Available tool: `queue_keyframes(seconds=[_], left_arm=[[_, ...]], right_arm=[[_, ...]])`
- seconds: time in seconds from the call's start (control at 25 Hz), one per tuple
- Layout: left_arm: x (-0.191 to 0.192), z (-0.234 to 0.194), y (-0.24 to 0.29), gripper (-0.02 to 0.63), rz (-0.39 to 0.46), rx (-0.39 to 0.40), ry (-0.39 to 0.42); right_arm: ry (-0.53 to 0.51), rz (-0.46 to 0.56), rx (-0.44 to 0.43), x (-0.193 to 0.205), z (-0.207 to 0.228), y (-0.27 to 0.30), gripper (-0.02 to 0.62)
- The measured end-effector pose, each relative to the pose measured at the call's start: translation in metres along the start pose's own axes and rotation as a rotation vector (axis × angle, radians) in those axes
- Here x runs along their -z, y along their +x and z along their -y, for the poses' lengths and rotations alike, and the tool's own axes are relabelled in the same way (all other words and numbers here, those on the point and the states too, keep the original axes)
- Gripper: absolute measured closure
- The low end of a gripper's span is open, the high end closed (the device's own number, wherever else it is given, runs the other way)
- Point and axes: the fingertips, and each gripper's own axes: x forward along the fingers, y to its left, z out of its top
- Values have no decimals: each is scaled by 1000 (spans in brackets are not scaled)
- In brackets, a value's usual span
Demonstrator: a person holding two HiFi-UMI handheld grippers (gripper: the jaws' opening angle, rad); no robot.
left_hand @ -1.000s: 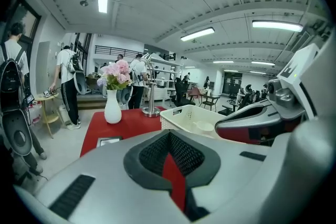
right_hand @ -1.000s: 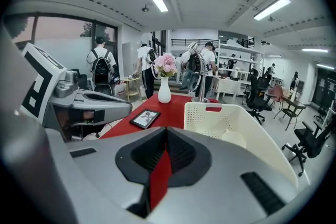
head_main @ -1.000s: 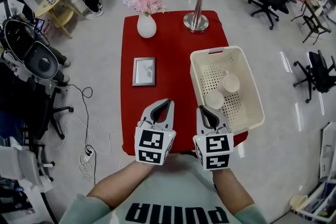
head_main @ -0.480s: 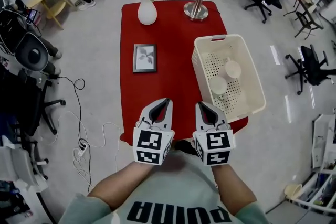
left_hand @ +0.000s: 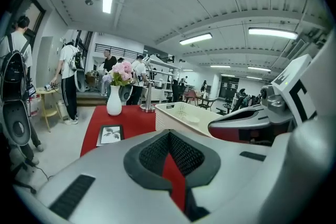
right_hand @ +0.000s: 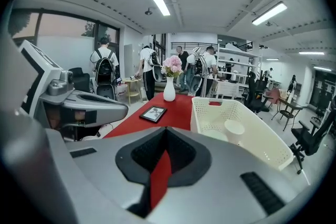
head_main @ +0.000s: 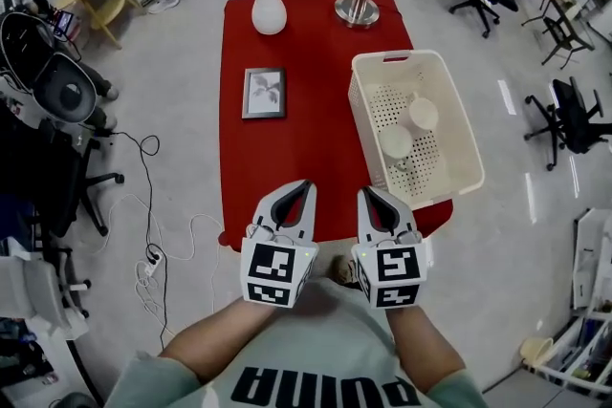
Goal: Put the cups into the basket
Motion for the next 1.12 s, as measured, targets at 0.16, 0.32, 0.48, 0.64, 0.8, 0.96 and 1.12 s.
queue_keyframes(seconds=[0.16,0.32,0.48,0.64,0.8,0.96,1.12], left_arm=[[-3,23,-7,600,8,-50,-4],[-7,54,-18,600,22,-111,-18],[-2,78,-33,600,32,-189,-49],[7,98,-48,600,36,-256,-47],[18,103,-63,600,33,-293,-42],[26,100,-75,600,26,-310,-49],[29,95,-88,600,24,-306,-40]], right_arm=[[-21,54,-37,-4,14,-20,583],[-41,93,-89,-4,29,-47,583],[-67,110,-154,6,40,-71,583],[-88,115,-212,18,46,-84,583],[-70,133,-252,21,37,-95,583],[-56,127,-266,28,26,-104,583],[-56,122,-259,30,12,-109,583]])
